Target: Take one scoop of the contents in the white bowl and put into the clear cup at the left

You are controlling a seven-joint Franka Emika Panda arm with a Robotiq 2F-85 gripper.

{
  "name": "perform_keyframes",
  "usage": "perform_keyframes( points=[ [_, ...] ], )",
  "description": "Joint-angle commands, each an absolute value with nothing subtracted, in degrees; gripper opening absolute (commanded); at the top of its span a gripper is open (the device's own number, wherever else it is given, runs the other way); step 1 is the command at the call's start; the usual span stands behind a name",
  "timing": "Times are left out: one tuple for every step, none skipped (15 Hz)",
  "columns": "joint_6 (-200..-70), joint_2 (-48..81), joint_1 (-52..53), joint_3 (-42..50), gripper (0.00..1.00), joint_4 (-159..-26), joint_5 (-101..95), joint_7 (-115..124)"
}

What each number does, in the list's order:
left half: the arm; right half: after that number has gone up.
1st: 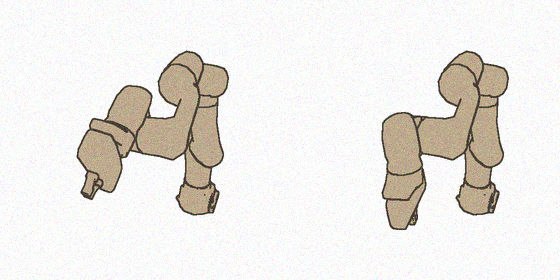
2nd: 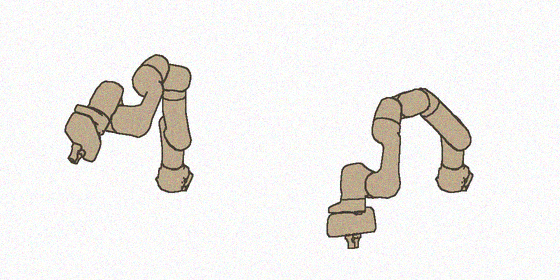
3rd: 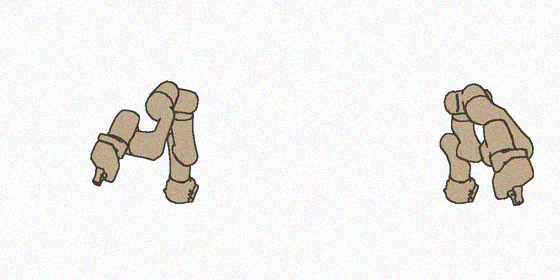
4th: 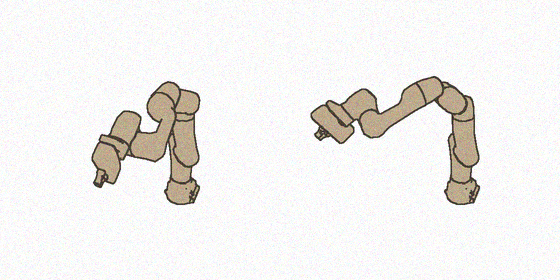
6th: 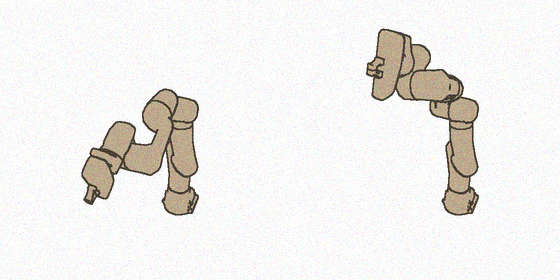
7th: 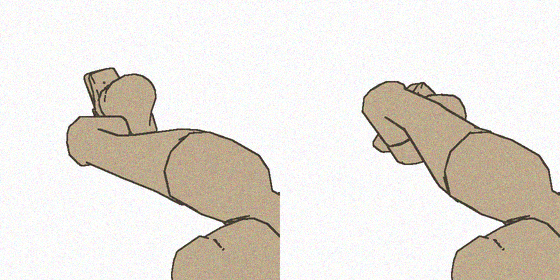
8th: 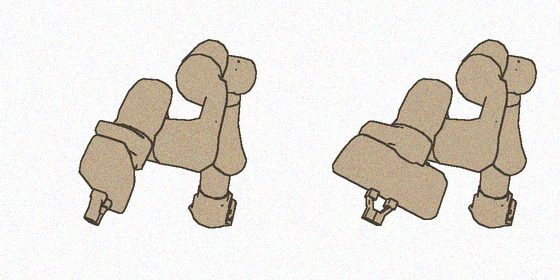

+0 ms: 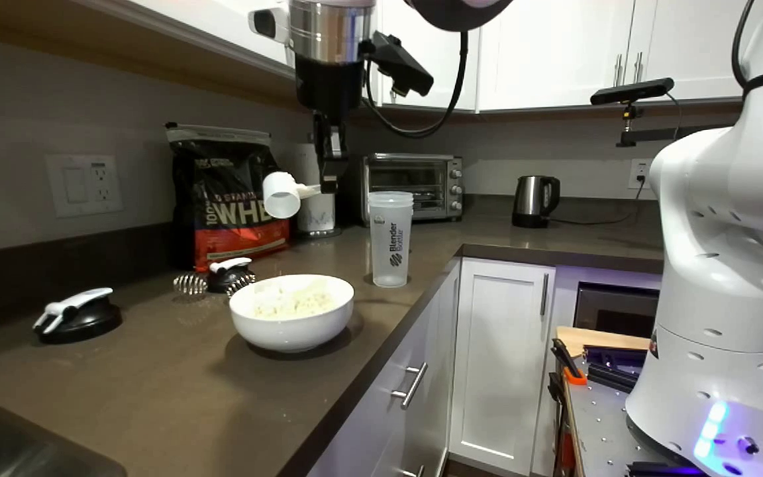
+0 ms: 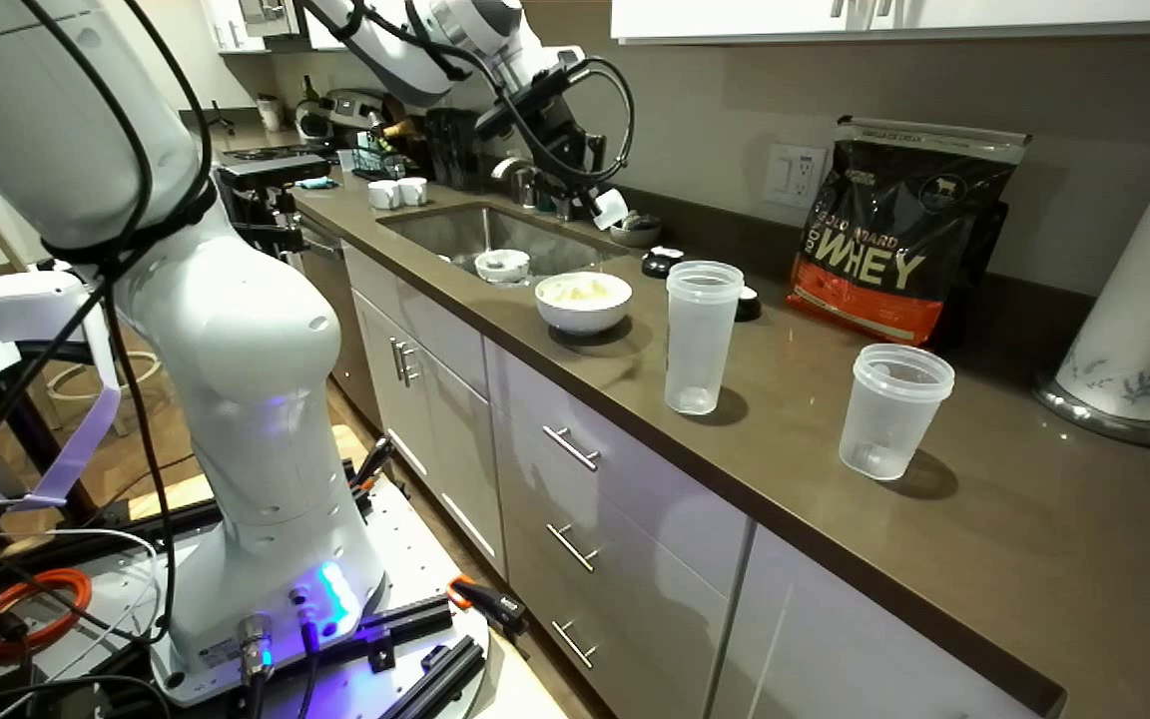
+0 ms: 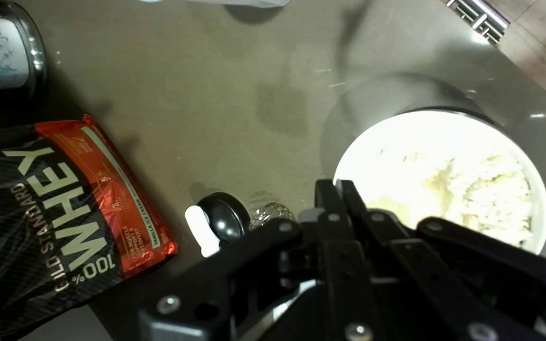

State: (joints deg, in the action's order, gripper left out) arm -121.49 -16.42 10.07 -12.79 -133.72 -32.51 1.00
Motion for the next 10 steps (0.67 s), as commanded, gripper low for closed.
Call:
perform_keyframes(
  points=[
    [-122.6,-16.2,9.6,-13.1,0.01,-135.6,-33.2,2.6],
    [-122.7,-16.0,9.6,-13.0,0.01,-135.9,-33.1,2.8],
    [-122.8,-15.8,9.7,-13.0,0.01,-136.1,-33.0,2.8],
    [-122.8,-15.6,9.7,-13.0,0.01,-136.3,-33.0,2.9],
    [-123.0,-15.3,9.6,-13.0,0.01,-136.5,-33.1,3.1],
    [-123.2,-15.0,9.5,-12.9,0.01,-136.6,-33.2,3.3],
    [-123.5,-14.3,9.4,-12.8,0.01,-136.5,-33.3,3.6],
    [-123.7,-13.7,9.3,-12.7,0.01,-136.4,-33.2,3.8],
    [-123.8,-12.8,9.2,-12.6,0.01,-136.3,-33.1,4.2],
    [-124.0,-12.1,9.1,-12.5,0.01,-136.2,-33.2,4.7]
  ],
)
